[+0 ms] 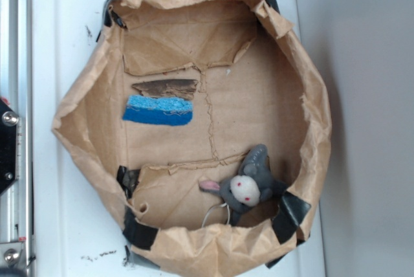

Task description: Grab the gray animal.

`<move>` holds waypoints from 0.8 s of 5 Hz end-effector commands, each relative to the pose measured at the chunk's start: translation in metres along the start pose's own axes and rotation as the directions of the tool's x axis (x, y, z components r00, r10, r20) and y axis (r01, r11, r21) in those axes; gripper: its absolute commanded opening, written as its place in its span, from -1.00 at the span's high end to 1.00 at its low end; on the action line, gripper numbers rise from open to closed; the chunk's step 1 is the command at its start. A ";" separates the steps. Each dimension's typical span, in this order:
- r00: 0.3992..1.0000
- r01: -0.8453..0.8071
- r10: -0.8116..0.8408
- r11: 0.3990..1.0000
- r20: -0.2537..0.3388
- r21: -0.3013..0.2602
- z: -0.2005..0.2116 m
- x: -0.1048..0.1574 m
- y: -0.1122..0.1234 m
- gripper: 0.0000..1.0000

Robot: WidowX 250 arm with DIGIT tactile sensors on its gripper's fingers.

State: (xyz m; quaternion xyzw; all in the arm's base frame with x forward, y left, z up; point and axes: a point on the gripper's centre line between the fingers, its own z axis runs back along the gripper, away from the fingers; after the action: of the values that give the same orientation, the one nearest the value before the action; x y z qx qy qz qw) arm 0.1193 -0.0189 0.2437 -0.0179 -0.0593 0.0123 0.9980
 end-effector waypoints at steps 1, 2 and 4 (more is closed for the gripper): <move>1.000 0.000 0.000 1.000 0.000 0.000 0.000 0.000 0.000 -1.00; 0.992 -0.124 0.123 0.988 -0.010 -0.096 0.000 0.050 0.006 -1.00; 0.934 -0.358 0.356 0.928 -0.034 -0.104 -0.057 0.118 0.020 -1.00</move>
State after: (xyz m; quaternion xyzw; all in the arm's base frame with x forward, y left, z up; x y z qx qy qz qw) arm 0.2414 -0.0071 0.1920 -0.0812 -0.0302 0.1791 0.9800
